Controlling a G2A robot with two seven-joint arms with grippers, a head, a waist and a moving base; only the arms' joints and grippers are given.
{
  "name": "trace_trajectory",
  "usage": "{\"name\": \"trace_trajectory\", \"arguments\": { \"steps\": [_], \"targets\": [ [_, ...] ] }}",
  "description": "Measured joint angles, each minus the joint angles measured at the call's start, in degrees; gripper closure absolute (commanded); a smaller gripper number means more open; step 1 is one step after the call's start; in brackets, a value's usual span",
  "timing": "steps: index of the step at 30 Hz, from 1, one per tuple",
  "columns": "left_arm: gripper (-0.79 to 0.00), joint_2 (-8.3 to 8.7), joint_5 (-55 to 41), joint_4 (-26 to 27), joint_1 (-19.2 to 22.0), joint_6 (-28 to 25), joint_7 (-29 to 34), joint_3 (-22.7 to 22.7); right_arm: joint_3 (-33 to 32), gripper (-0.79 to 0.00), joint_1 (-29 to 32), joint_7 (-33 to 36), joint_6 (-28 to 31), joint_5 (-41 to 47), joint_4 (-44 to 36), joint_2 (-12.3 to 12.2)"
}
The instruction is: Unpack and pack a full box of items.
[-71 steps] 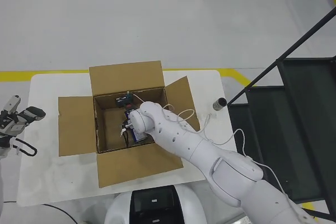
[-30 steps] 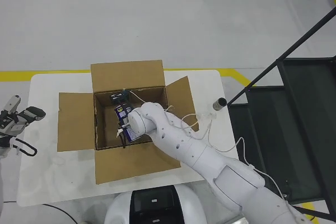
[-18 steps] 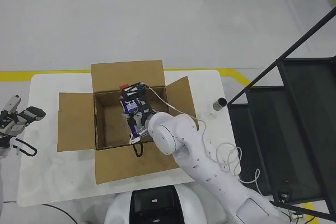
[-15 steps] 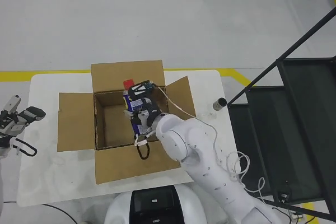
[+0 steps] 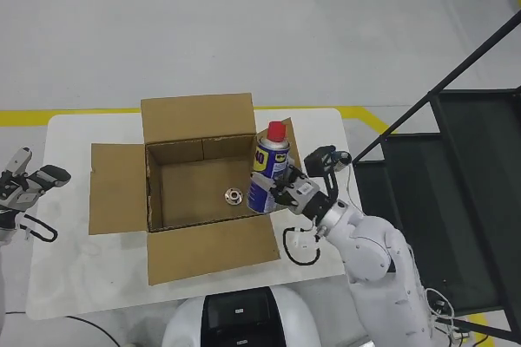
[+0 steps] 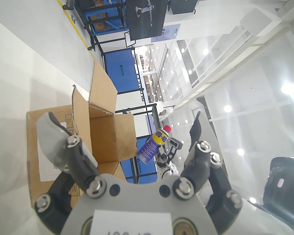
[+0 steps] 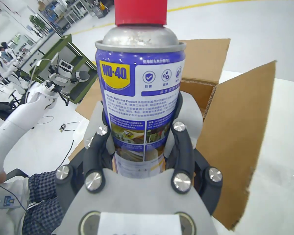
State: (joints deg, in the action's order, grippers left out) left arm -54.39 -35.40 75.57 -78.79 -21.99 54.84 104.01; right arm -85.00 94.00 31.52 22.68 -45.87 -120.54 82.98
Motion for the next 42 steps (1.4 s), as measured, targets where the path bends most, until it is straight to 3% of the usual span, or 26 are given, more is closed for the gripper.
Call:
{"name": "trace_trajectory", "arguments": {
  "steps": [5, 14, 36, 42],
  "targets": [
    [-0.785, 0.00, 0.0, 0.0, 0.0, 0.0, 0.0, 0.0, -7.7, 0.000, 4.0, -4.2, 12.1, 6.7, 2.4, -1.2],
    [-0.785, 0.00, 0.0, 0.0, 0.0, 0.0, 0.0, 0.0, -16.7, 0.000, 8.5, -7.6, 21.0, 13.0, 3.9, -2.7],
    [-0.785, 0.00, 0.0, 0.0, 0.0, 0.0, 0.0, 0.0, -16.8, 0.000, 8.5, -7.7, 21.1, 13.2, 3.9, -2.8],
    [-0.785, 0.00, 0.0, 0.0, 0.0, 0.0, 0.0, 0.0, -20.7, 0.000, 8.2, -14.3, 20.4, 11.2, 6.1, -3.1]
  ]
}}
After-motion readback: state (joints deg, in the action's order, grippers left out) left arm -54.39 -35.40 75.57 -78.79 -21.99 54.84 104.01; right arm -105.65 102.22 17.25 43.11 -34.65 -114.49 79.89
